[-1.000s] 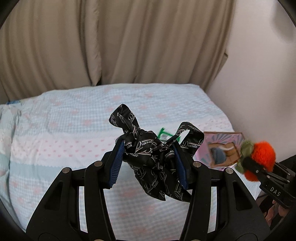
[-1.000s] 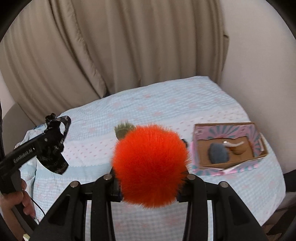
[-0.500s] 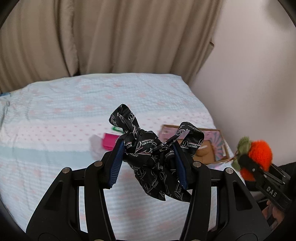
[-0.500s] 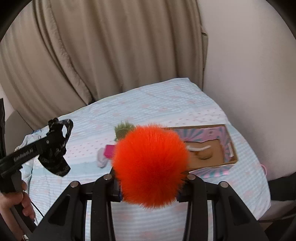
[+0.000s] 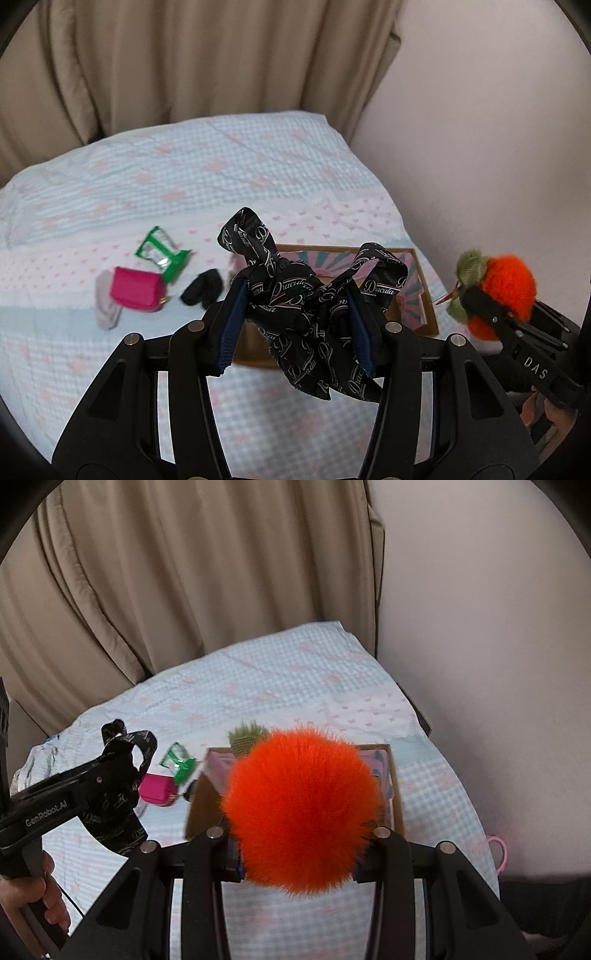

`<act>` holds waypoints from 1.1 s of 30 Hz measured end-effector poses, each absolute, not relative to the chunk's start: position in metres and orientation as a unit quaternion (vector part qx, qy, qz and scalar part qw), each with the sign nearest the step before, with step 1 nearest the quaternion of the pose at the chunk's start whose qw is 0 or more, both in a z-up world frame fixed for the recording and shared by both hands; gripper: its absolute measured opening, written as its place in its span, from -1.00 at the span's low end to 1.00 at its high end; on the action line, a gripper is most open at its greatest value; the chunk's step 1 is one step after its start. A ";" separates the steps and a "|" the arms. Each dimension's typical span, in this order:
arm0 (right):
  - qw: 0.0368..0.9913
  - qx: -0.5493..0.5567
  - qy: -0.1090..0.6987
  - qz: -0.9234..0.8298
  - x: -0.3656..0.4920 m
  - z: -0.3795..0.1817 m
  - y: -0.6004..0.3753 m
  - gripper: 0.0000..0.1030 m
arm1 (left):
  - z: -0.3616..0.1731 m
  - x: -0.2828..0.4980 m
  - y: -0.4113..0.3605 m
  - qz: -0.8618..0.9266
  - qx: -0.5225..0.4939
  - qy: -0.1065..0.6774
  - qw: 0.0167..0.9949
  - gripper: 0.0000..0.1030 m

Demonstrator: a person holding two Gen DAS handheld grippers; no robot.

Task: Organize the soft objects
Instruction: 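Carry the black ribbon and orange pompom over the cardboard box with both tools, then open both tools to drop the ribbon and pompom into the box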

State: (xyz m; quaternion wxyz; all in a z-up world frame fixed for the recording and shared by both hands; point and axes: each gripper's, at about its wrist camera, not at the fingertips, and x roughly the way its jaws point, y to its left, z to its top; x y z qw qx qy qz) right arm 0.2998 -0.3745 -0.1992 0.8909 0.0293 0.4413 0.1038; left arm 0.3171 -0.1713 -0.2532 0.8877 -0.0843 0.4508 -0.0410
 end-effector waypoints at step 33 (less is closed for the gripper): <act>0.822 0.005 0.535 0.196 0.360 -0.351 -0.395 1.00 | -0.395 0.432 -0.242 0.005 -0.064 0.593 0.803 1.00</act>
